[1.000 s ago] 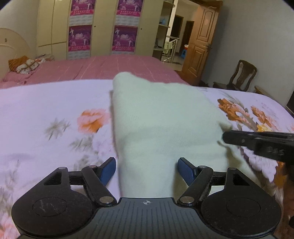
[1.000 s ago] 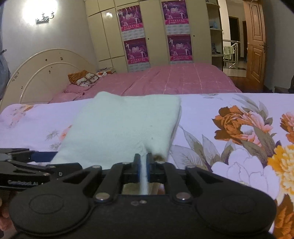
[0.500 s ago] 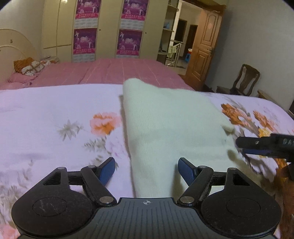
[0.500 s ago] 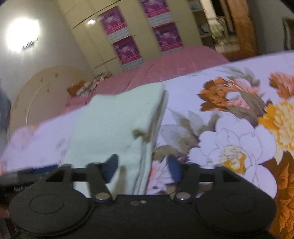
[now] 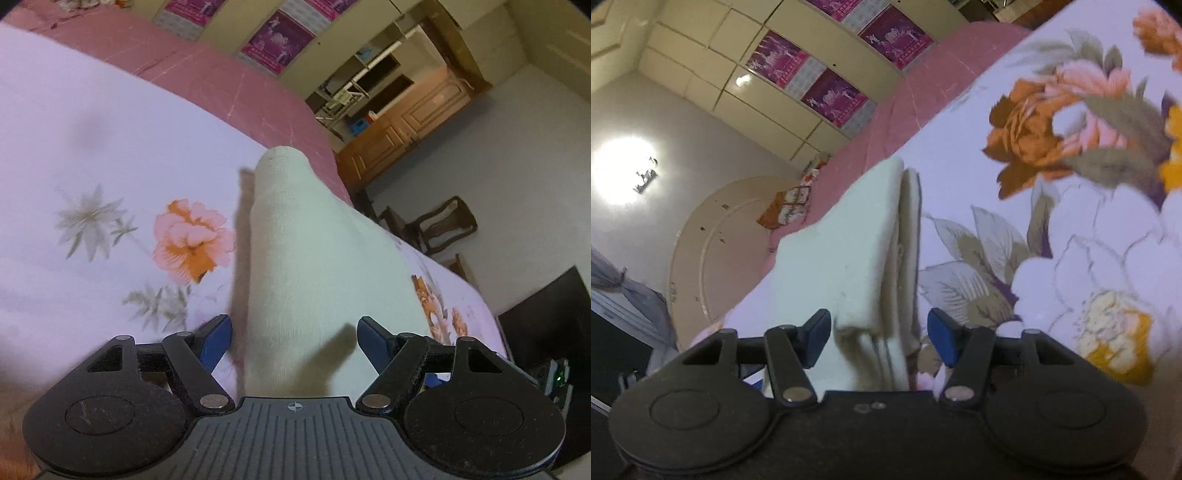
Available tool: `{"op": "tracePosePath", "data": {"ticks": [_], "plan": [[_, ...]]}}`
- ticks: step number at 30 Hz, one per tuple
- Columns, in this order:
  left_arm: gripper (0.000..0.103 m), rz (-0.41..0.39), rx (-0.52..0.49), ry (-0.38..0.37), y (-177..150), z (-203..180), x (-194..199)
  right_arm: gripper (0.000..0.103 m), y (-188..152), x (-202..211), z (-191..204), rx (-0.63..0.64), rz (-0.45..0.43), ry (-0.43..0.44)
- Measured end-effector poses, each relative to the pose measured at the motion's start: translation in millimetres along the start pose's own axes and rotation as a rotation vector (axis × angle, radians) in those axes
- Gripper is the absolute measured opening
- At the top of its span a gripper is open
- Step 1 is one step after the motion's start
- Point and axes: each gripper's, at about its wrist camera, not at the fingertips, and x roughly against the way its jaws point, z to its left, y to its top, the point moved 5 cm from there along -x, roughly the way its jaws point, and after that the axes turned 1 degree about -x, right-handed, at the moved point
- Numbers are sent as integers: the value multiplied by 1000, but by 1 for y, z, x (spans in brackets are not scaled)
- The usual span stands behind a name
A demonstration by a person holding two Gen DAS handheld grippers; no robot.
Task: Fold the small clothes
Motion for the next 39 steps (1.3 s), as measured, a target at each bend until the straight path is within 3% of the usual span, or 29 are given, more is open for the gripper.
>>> {"op": "tracePosePath", "data": {"ticks": [4,5,12,15,27,39], "plan": [[74,7,-67,37,4,-11,-13,44,-2,-9,8,44,12,-23],[65,10,-105,66,4,-16,-17,43,-2,-12,12,66,12,-35],[40,-24,-321,238,6,-56,-20,32,-7,-18,38,261,-8,-160],[35,-51,-390,278,7,-73,-14,28,-13,-15,52,355,-28,-214],[32,-107,-481,241,12,-121,28,27,-25,24,85,451,-114,-216],[32,-128,-485,221,0,-123,80,27,-38,47,119,496,-144,-212]]}}
